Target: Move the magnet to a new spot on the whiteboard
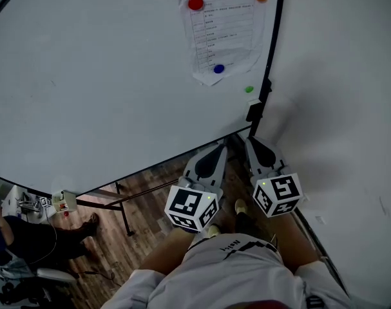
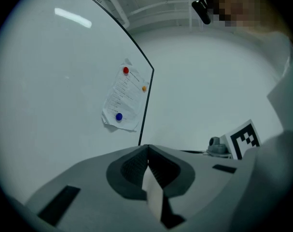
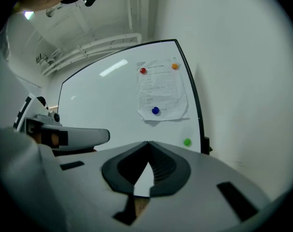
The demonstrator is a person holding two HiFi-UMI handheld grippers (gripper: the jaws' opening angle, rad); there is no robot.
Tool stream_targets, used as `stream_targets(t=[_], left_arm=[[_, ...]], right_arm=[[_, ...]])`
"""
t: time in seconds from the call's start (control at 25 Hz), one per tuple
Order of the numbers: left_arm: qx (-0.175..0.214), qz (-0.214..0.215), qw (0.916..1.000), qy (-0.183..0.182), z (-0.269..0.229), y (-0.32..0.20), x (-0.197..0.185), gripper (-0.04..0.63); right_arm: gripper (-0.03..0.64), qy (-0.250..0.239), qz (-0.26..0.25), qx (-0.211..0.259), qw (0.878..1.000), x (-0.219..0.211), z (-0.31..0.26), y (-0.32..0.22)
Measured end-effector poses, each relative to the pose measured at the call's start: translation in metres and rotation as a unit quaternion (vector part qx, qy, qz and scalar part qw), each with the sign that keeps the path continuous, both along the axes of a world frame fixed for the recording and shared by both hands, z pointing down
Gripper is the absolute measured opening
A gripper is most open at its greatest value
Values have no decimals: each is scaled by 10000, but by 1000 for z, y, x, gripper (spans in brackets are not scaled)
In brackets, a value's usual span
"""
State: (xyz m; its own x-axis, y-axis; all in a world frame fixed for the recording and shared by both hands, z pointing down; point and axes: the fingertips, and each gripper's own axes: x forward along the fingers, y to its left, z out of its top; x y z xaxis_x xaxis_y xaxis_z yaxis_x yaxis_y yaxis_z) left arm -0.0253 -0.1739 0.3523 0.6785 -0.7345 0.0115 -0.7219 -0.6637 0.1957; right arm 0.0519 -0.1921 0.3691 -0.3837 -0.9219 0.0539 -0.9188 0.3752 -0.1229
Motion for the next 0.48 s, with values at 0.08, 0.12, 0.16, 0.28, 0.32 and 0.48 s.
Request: stream_targets(t=[0.08, 0.12, 0.16, 0.28, 0.32, 0.48], left_arm=[[23, 49, 10000, 8, -1, 6, 1, 11], [33, 70, 10000, 12, -2, 9, 1, 11], [43, 87, 10000, 16, -2, 12, 0, 12], [67, 123, 9999, 15, -3, 19, -1, 11], [75, 130, 9999, 13, -4, 21, -1, 11], [113, 131, 9999, 4, -6, 27, -4, 11]], right_arm=[[14, 5, 3, 25, 10000, -3, -2, 9], [14, 10, 2, 35, 10000, -4, -3, 13], [14, 7, -1, 43, 10000, -6, -3, 16], [14, -24, -14, 65, 10000, -10, -4, 26], [14, -33, -20, 73, 10000, -11, -5, 28], [14, -72, -57, 97, 9999, -16, -7, 35]])
